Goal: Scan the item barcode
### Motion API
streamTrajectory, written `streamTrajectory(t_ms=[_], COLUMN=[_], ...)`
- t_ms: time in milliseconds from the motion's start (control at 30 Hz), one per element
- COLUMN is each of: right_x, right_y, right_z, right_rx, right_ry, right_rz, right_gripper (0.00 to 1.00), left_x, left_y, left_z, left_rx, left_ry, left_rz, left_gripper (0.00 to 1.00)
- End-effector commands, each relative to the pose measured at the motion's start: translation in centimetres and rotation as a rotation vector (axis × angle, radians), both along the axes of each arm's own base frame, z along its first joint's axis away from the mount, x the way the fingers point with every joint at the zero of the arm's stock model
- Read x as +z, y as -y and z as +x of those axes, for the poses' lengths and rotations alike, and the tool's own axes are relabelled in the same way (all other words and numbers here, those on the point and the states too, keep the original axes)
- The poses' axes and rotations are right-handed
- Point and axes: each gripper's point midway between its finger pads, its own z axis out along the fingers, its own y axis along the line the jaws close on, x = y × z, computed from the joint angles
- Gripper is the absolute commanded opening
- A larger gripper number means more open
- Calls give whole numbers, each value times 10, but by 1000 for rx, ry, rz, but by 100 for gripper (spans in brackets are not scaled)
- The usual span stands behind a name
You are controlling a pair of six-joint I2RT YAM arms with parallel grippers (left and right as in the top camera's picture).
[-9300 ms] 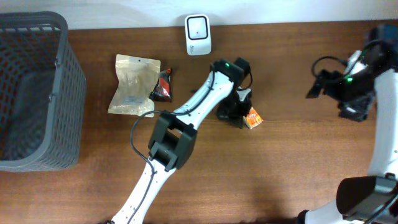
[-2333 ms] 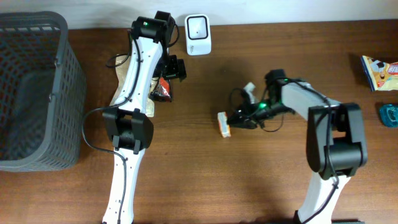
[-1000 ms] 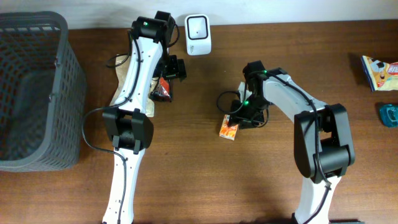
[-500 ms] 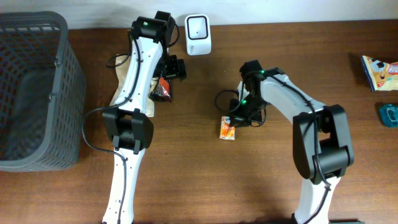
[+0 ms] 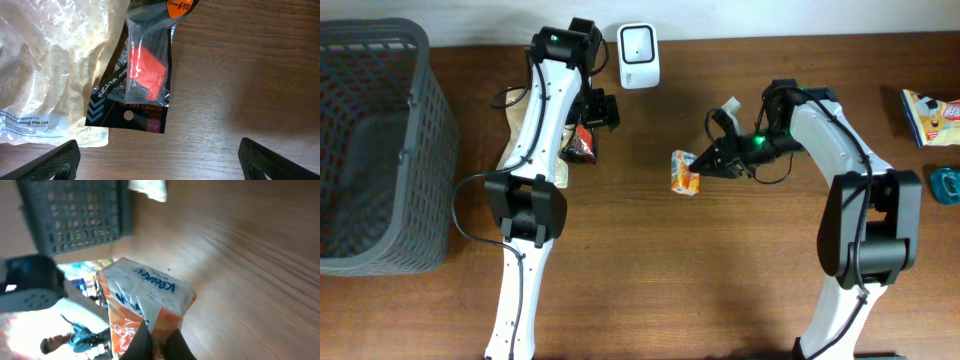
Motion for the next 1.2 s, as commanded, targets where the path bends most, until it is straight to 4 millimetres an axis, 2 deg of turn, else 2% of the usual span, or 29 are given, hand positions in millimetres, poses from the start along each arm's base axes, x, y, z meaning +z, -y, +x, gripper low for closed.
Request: streamTrajectory(t_ms=[0,233,467,767,1167], right_x=[21,50,66,66,66], right_y=[-7,-15,-23,-69,-69], right_z=[3,5,4,-22,-20], right_rx=[51,109,90,221,223], right_ry=[157,437,443,443,455], right_rz=[101,298,391,418,423], right_gripper=[4,4,4,4,4], left_x=[18,18,18,18,18], left_y=[-3,-3,-3,-3,-3], left_z=[3,3,3,3,3], left_rx=[9,9,9,9,9], left_ry=[44,44,44,44,44], left_rz=[3,3,3,3,3], left_gripper=[99,99,99,99,99])
